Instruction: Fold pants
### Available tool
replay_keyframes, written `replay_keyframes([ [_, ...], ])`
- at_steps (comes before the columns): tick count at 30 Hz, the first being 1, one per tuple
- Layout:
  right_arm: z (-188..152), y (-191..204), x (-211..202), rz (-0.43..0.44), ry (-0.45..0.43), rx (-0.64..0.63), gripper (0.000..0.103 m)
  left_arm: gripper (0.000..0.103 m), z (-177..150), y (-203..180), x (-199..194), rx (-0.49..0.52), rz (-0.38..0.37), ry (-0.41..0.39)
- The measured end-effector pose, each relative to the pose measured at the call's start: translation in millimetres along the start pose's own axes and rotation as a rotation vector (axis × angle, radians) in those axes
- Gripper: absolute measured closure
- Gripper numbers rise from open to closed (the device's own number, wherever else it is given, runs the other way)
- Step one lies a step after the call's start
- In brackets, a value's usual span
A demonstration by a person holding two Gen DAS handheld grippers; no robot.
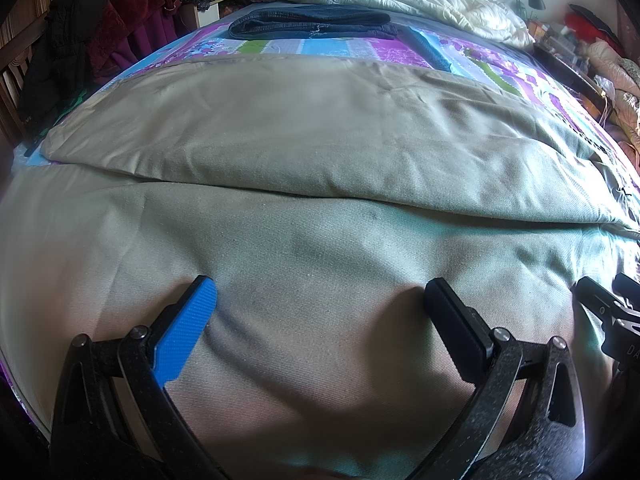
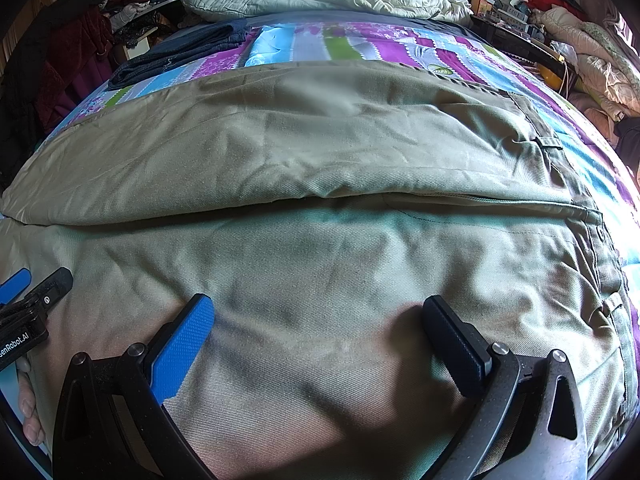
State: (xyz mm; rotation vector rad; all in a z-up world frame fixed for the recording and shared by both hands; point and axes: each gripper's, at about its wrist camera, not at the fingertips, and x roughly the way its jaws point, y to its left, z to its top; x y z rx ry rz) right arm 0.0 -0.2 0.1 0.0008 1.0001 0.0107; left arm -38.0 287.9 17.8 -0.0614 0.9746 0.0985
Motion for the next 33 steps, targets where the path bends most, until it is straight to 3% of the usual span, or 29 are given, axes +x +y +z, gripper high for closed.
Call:
replay_keyframes([
  [33, 0.2, 0.6, 0.3, -0.009, 0.004, -0.006, 0.0, 0.0, 0.6, 0.2, 0.0, 0.002, 0.002, 0.001],
])
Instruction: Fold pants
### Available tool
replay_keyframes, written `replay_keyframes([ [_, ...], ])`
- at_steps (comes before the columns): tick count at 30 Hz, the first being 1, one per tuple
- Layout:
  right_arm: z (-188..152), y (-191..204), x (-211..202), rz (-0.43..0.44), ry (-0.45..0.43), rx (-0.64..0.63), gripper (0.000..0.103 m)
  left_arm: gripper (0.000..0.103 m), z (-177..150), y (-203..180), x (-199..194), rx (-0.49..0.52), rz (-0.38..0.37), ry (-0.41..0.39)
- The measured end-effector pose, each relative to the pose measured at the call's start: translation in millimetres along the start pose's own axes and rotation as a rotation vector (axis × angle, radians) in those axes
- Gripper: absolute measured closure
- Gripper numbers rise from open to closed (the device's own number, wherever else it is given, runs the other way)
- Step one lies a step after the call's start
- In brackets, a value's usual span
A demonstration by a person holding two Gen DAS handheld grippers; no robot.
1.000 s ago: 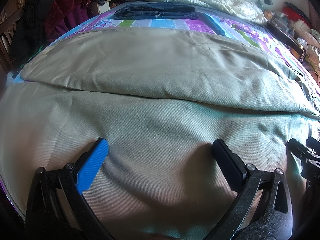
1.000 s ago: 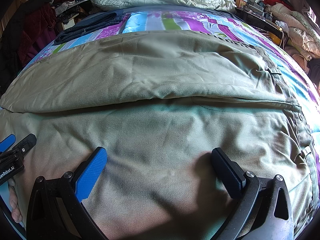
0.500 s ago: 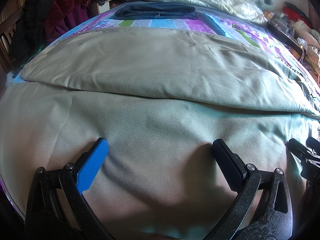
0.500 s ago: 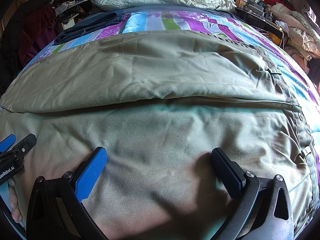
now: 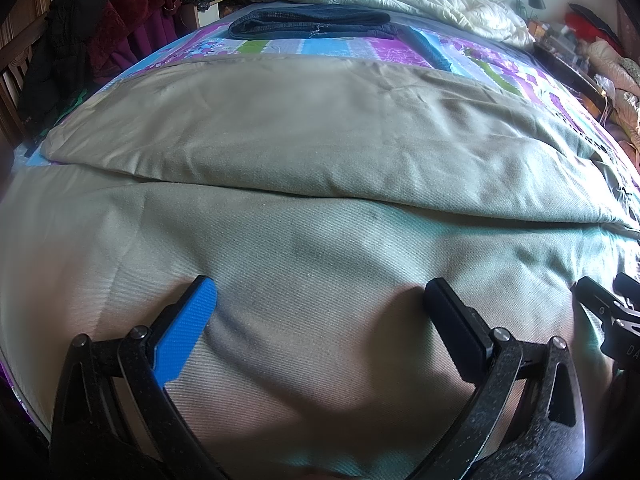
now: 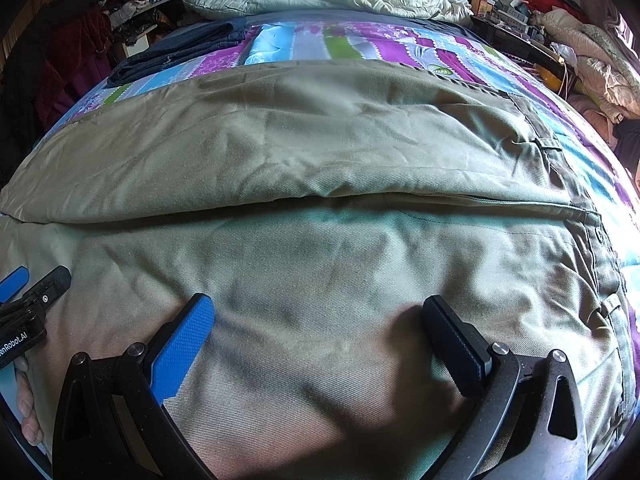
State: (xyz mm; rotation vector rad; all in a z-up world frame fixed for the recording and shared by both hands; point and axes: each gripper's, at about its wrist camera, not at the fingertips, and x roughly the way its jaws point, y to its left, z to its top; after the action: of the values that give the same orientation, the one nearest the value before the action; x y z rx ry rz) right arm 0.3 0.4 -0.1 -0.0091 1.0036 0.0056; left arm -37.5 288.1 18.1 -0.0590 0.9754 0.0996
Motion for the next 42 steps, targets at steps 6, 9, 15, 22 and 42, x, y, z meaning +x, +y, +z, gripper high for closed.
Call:
replay_keyframes([
  [6, -2, 3, 0, -0.001, 0.001, -0.001, 0.0, 0.0, 0, 0, 0, 0.0, 0.0, 0.0],
  [9, -1, 3, 0, -0.003, 0.001, -0.001, 0.0, 0.0, 0, 0, 0, 0.0, 0.0, 0.0],
  [15, 0, 2, 1, -0.006, 0.0, 0.009, 0.0, 0.0, 0, 0, -1, 0.0, 0.001, 0.0],
  [22, -1, -1, 2, -0.012, 0.006, 0.01, 0.0, 0.0, 0, 1, -1, -0.005, 0.001, -0.009],
  [42, 7, -11, -6, 0.07, 0.026, 0.026, 0.0, 0.0, 0, 6, -8, 0.01, -0.038, 0.011],
])
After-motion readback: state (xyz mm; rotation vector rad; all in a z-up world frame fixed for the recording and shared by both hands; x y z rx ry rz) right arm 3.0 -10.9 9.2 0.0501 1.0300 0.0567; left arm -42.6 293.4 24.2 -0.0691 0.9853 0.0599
